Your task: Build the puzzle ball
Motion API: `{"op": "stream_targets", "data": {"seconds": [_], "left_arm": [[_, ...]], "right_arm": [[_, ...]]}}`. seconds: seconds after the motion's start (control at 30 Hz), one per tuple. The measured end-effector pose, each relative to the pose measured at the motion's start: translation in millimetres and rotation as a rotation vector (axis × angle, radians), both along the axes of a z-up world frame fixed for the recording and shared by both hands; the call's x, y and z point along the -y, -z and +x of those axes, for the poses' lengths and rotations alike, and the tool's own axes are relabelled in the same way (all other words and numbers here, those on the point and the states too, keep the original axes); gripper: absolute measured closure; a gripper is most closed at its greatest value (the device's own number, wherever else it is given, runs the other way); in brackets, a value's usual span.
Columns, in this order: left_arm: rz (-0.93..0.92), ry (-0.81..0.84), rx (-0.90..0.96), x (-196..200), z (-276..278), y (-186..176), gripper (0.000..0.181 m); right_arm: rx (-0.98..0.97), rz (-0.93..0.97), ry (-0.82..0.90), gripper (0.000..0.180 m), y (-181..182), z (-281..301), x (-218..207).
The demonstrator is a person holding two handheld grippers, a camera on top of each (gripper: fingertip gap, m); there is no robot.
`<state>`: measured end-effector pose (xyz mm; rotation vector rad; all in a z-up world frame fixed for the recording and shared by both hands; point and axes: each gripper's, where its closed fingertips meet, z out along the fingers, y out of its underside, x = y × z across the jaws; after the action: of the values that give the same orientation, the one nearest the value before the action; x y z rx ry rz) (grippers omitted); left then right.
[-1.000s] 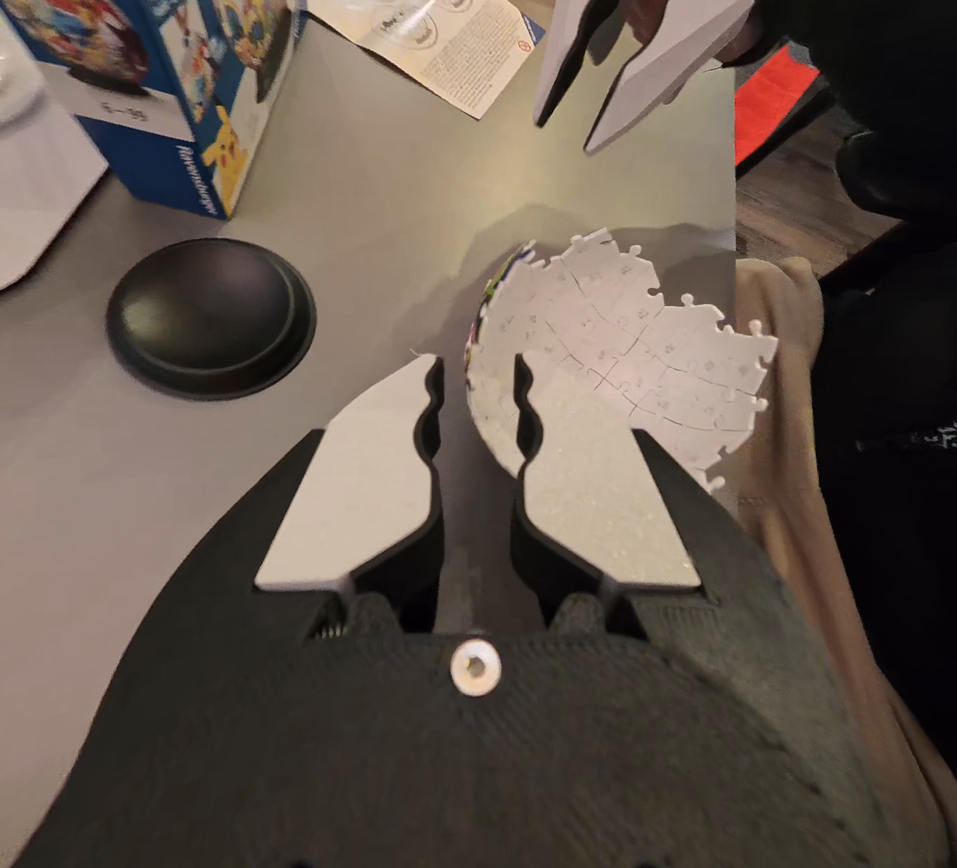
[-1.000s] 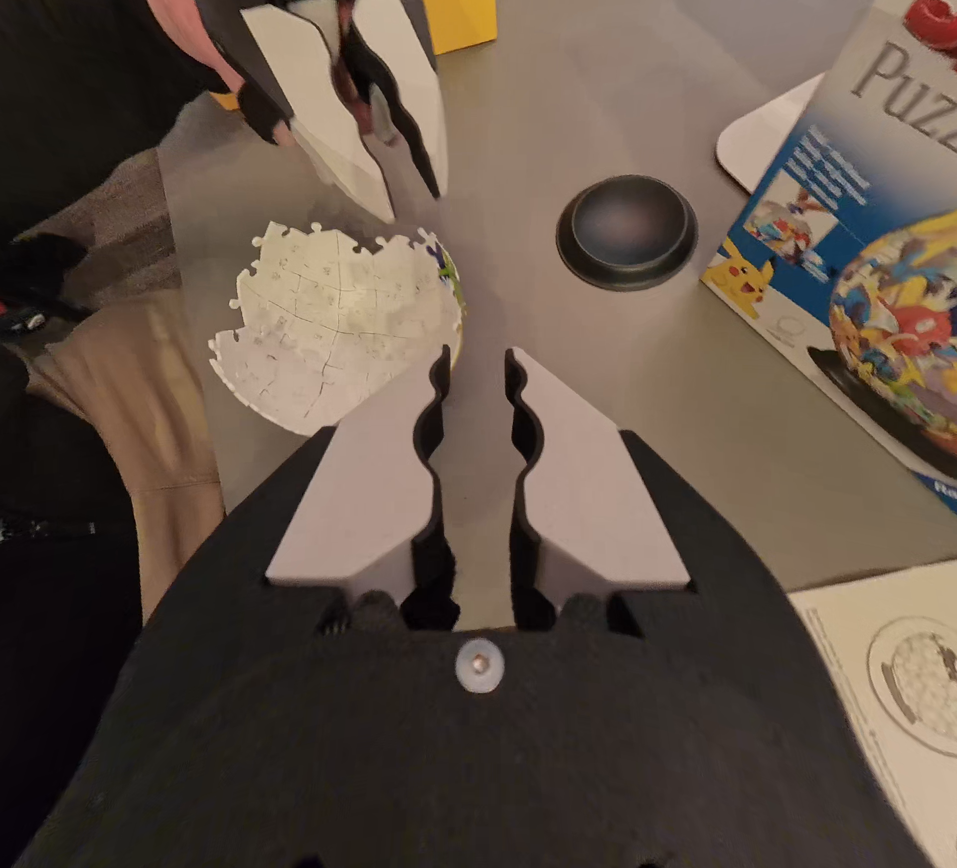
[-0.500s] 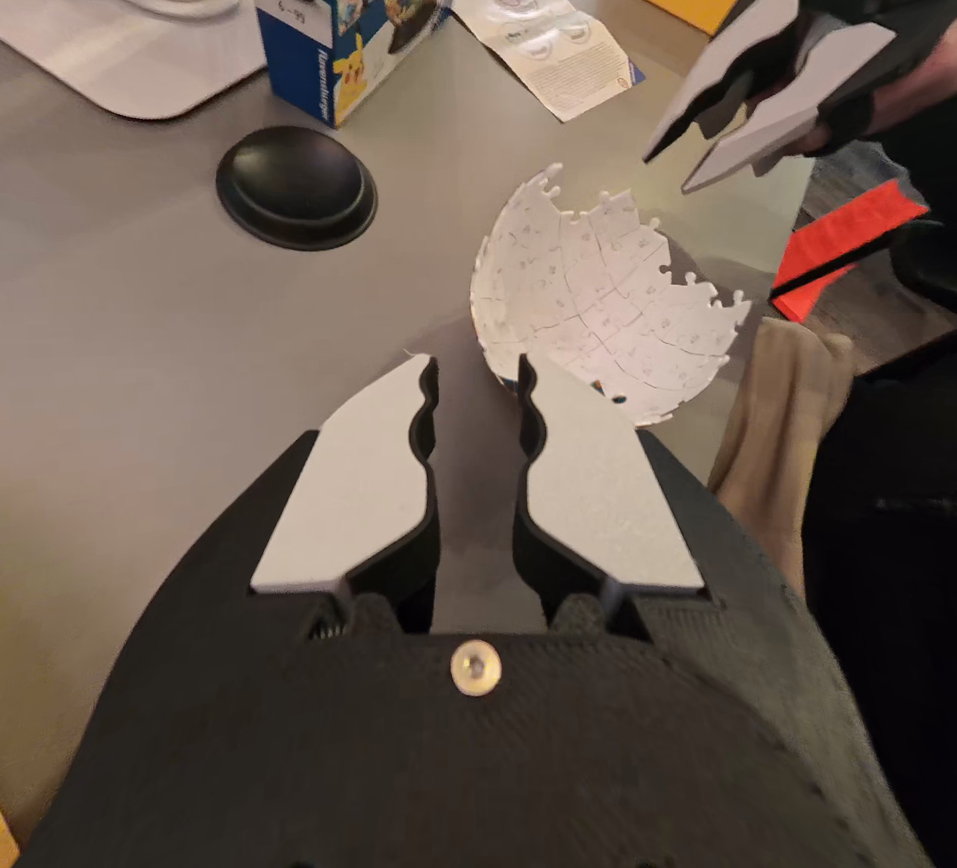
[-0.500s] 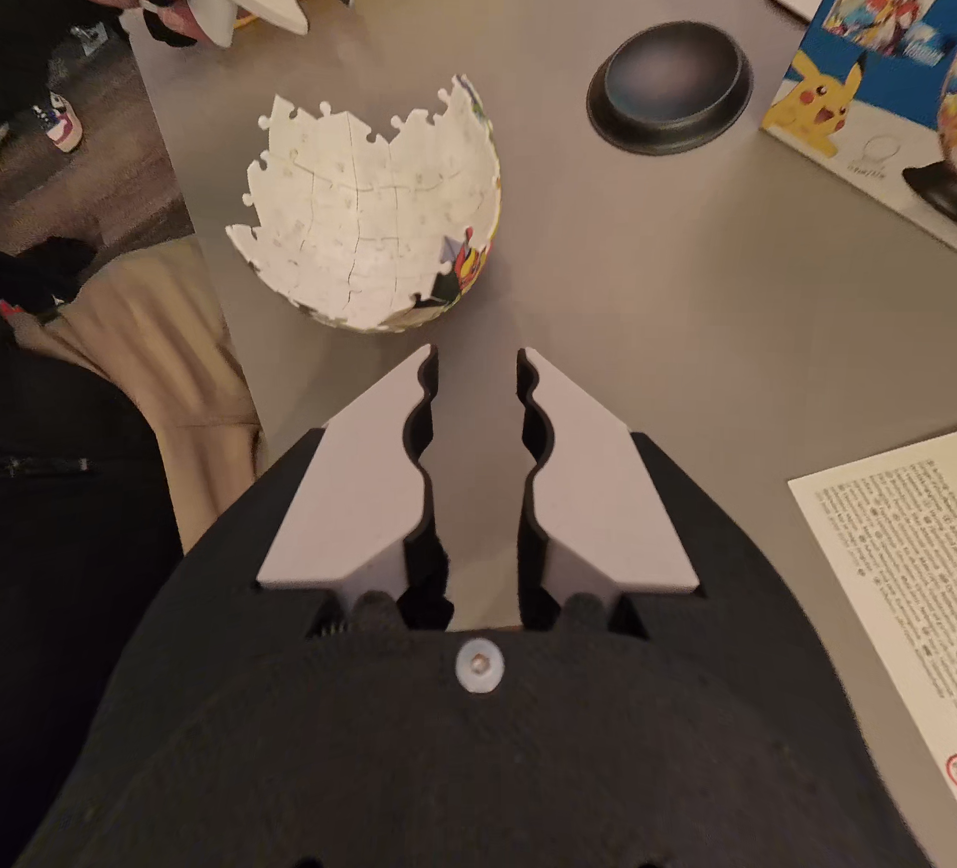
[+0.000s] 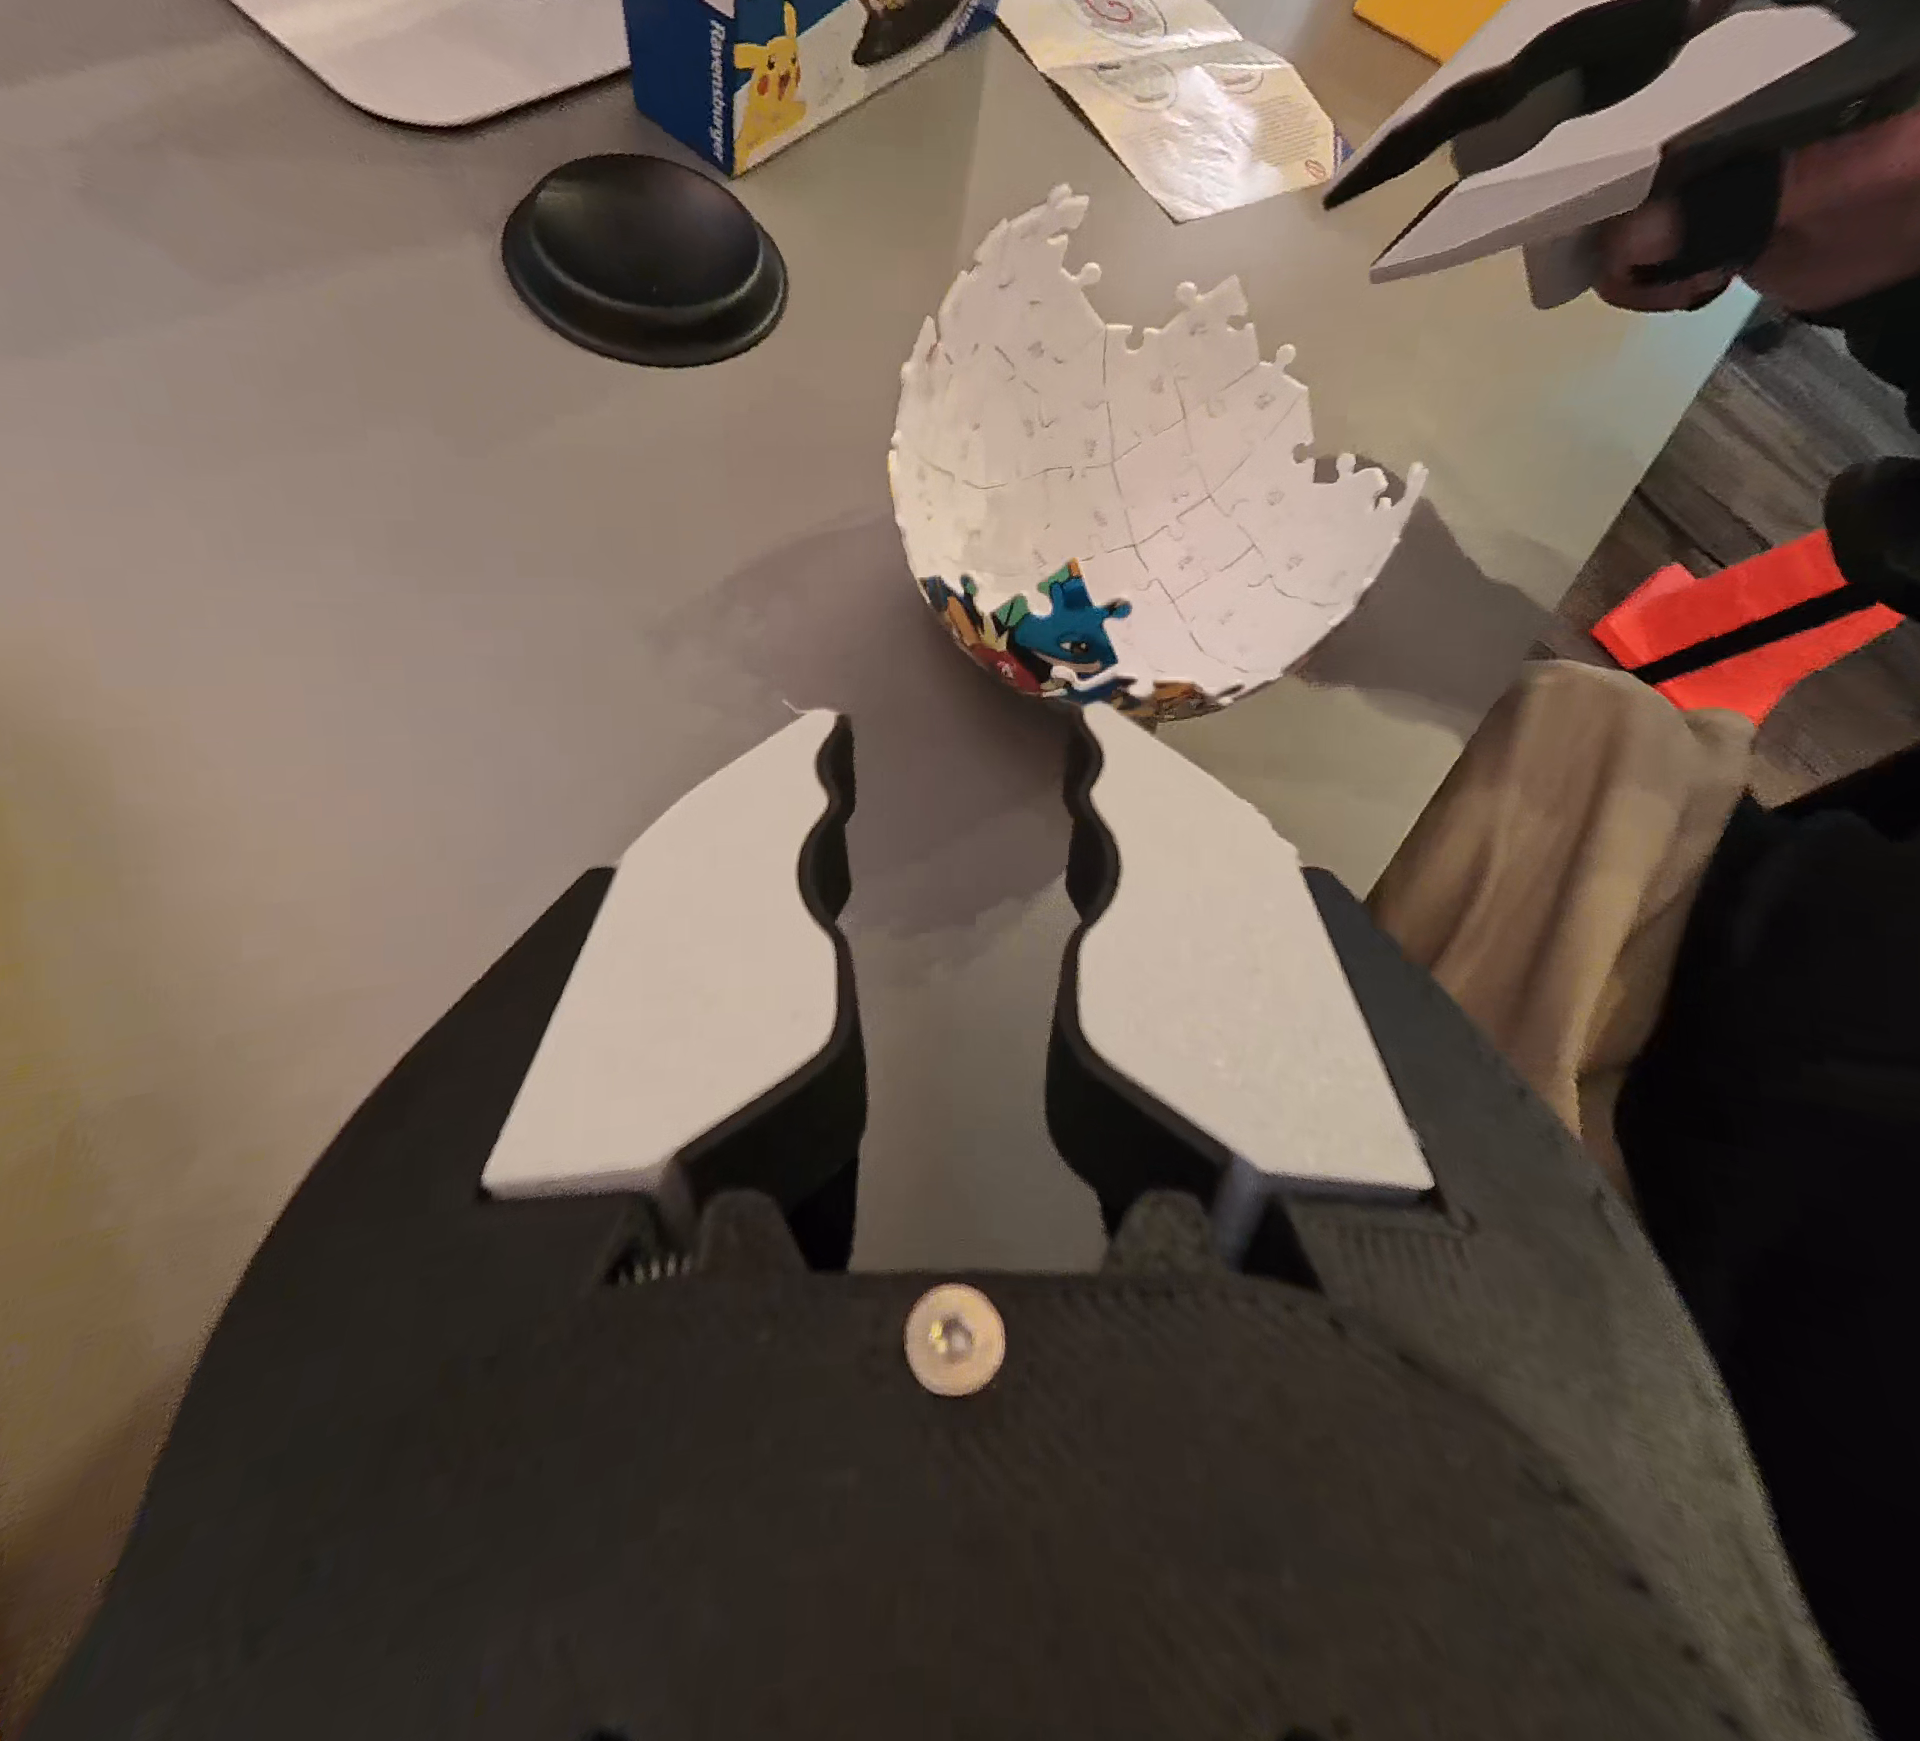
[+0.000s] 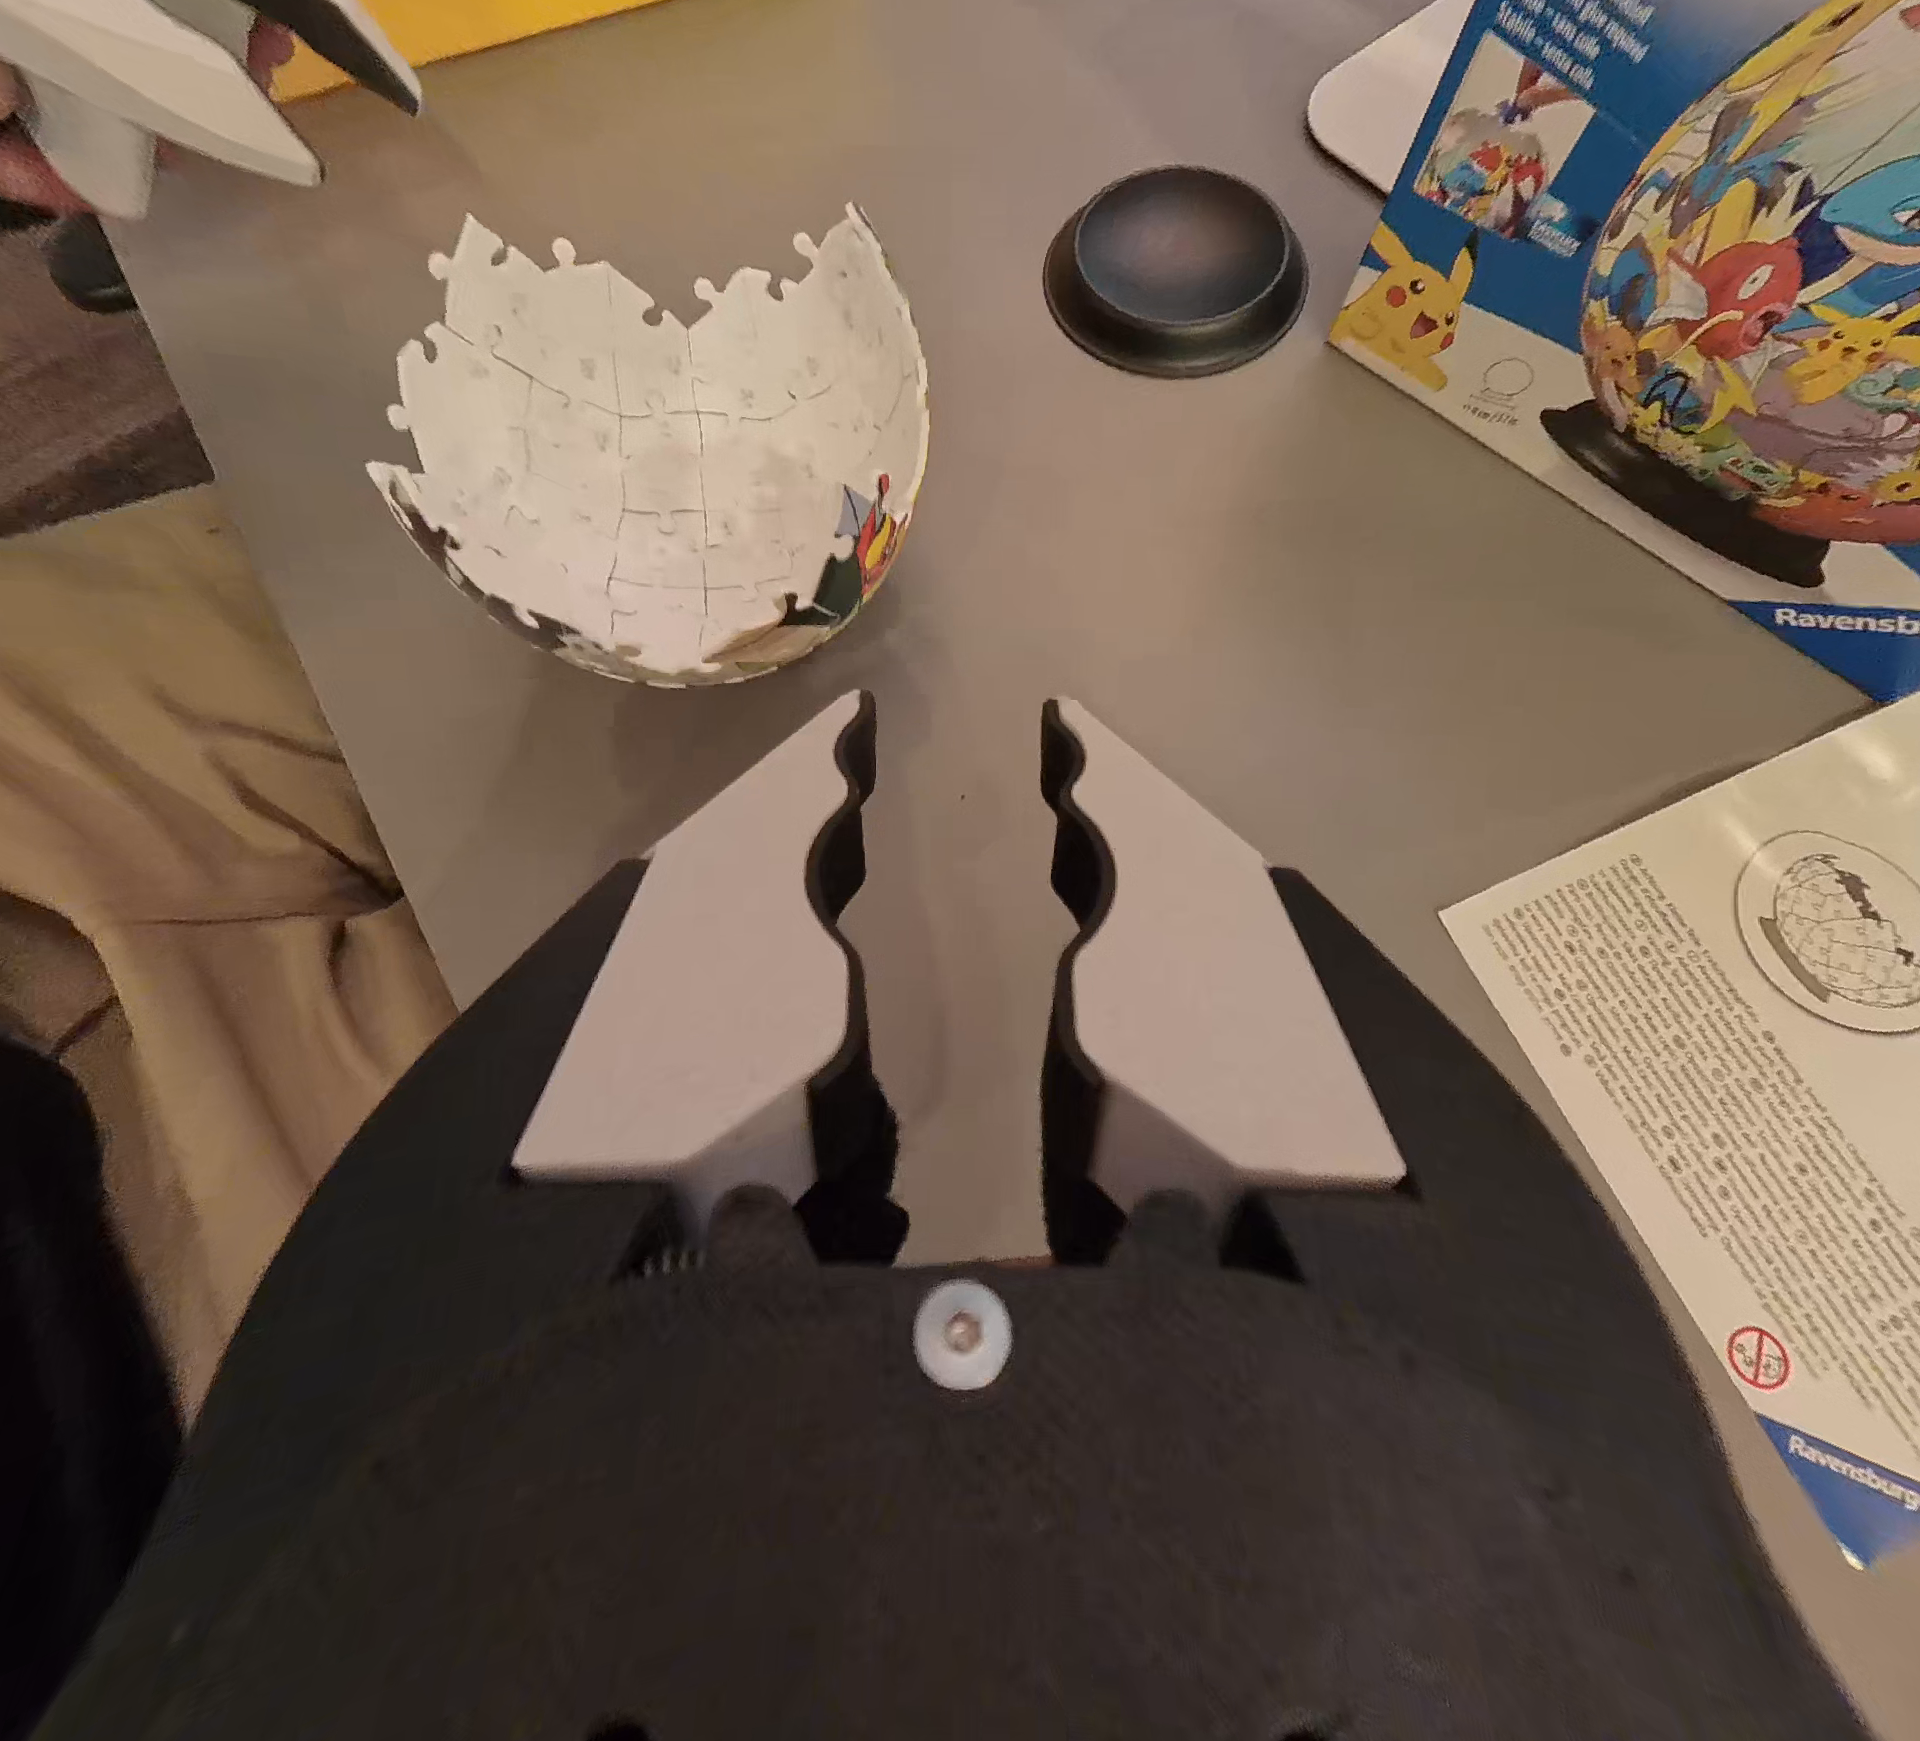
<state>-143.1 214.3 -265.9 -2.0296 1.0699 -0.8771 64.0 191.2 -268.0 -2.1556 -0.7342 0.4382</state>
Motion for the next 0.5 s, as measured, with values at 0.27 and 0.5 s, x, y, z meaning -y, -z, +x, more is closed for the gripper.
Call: {"op": "stream_targets", "data": {"seconds": [0.27, 0.5], "left_arm": [[0.08, -0.071, 0.022, 19.2, -12.8, -16.4, 0.138], [0.12, -0.122, -0.041, 21.0, -22.4, -3.3, 0.138]], "right_arm": [[0.0, 0.046, 0.027, 0.146, -9.0, -0.8, -4.6], [0.044, 0.044, 0.023, 0.146, 5.7, -1.5, -10.6]]}}
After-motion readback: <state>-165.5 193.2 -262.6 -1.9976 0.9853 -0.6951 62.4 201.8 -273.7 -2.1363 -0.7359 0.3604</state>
